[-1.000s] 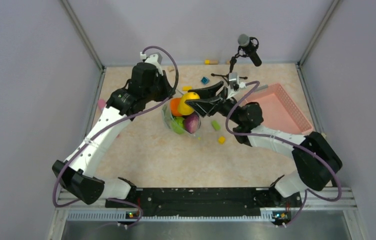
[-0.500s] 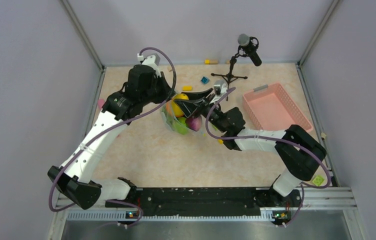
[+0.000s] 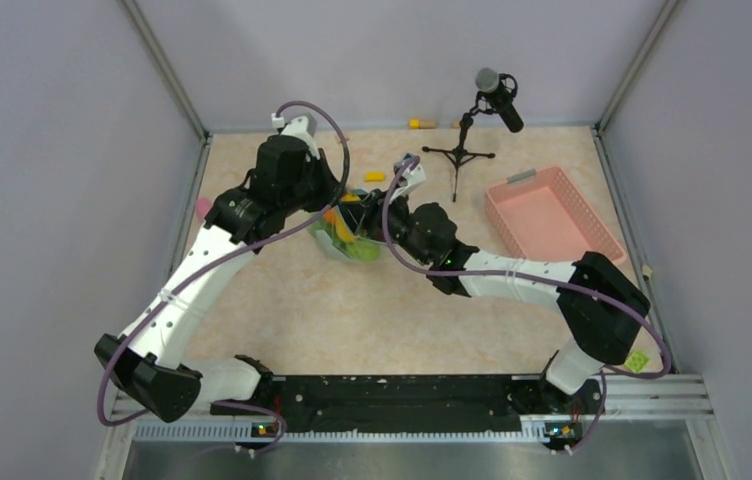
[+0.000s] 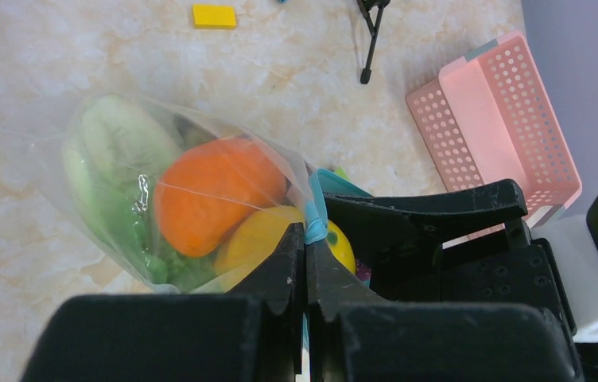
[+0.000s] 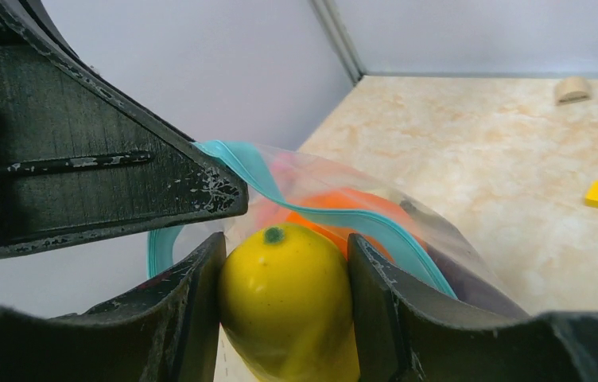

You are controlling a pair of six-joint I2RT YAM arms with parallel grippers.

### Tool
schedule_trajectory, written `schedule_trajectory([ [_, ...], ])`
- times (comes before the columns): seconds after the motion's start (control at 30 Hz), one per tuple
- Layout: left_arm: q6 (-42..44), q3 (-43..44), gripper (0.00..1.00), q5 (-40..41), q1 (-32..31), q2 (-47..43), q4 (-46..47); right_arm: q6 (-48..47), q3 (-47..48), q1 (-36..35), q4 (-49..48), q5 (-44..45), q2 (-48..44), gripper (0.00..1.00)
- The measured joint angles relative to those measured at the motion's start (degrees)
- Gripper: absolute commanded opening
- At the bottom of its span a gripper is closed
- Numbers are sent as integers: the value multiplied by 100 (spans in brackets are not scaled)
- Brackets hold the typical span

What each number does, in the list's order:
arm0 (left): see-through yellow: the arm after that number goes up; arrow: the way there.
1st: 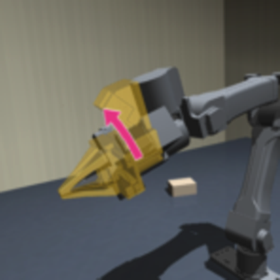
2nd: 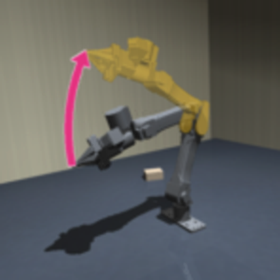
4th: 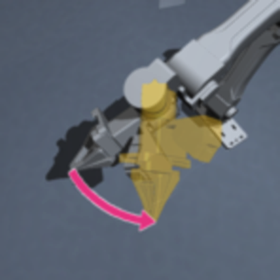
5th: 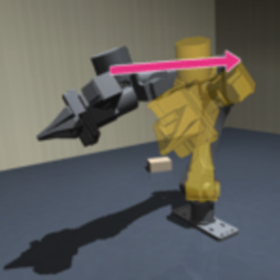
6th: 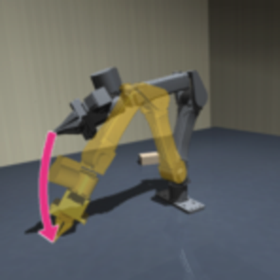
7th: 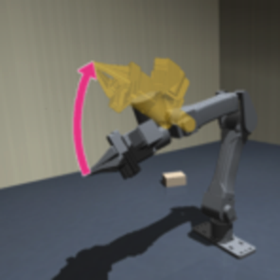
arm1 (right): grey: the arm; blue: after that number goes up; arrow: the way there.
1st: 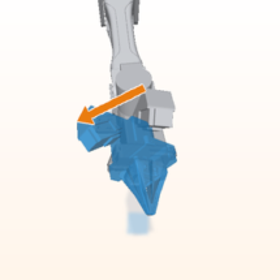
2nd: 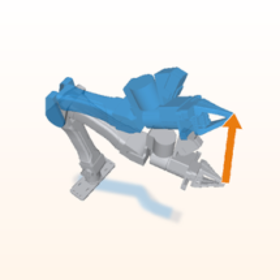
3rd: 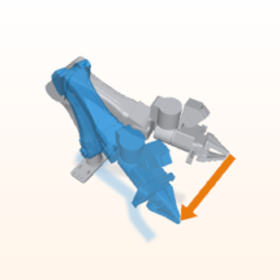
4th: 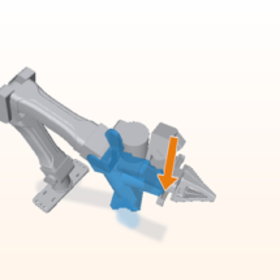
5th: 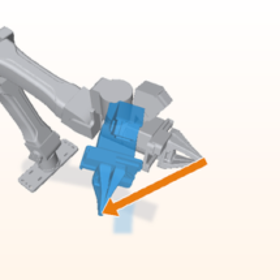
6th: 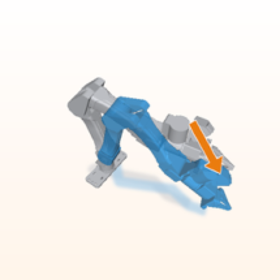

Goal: Place the food in the zip-top bag and seal the zipper

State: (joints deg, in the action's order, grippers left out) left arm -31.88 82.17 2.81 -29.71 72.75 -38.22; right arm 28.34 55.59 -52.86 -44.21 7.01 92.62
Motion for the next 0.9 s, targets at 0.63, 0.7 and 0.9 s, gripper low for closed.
schedule_trajectory([
  [0.63, -127, -205, 0, 96, -2, -177, 157, -1178, 1019, -166, 2330, -87, -153, 78],
  [0.7, -142, -205, 0, 92, -2, -179, 190, -1283, 1021, -168, 2520, -177, -243, 82],
  [0.9, -201, -216, 0, 111, -2, -179, 221, -1563, 1021, -166, 2852, -380, -651, 86],
])
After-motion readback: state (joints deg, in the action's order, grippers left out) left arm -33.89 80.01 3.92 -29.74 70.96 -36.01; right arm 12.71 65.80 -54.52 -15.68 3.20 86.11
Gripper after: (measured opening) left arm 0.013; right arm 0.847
